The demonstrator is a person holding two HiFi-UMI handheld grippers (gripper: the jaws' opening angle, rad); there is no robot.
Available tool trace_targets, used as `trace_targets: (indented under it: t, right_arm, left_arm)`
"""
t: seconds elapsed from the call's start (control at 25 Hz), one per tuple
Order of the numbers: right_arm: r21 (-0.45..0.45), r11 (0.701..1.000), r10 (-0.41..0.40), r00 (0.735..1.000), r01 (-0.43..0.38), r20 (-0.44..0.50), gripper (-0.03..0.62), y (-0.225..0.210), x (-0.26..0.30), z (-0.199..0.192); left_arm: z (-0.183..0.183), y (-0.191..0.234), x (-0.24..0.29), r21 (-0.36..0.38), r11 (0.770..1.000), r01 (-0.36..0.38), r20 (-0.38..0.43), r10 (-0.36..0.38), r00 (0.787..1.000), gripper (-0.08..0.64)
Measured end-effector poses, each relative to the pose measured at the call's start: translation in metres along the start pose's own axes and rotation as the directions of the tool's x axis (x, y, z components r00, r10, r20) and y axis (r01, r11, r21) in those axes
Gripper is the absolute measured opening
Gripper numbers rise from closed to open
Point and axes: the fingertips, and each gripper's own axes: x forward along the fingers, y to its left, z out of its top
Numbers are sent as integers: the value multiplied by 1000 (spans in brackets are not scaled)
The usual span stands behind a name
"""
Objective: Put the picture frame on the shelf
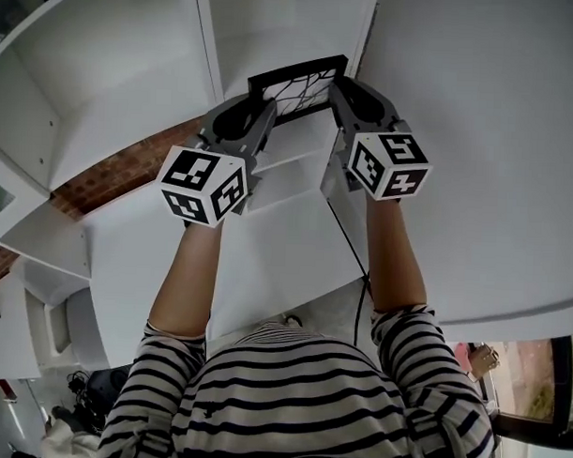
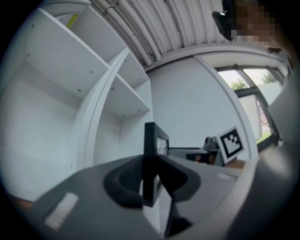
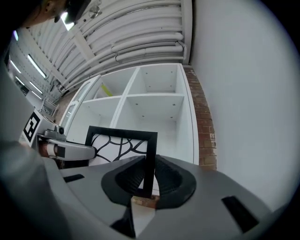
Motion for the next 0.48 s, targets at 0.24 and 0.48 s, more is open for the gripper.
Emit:
trace_targets:
  t: [0.24, 0.48]
  right_arm:
    - [0, 1000, -3, 1000, 3, 23, 61, -23, 34, 7]
    - [18, 1000, -18, 1000, 17, 21, 60, -48, 66, 3]
  left_arm:
    - [9, 25, 33, 44, 990, -130, -7, 131, 991, 92]
    - [6, 48, 63, 97, 969, -225, -24, 229, 973, 112]
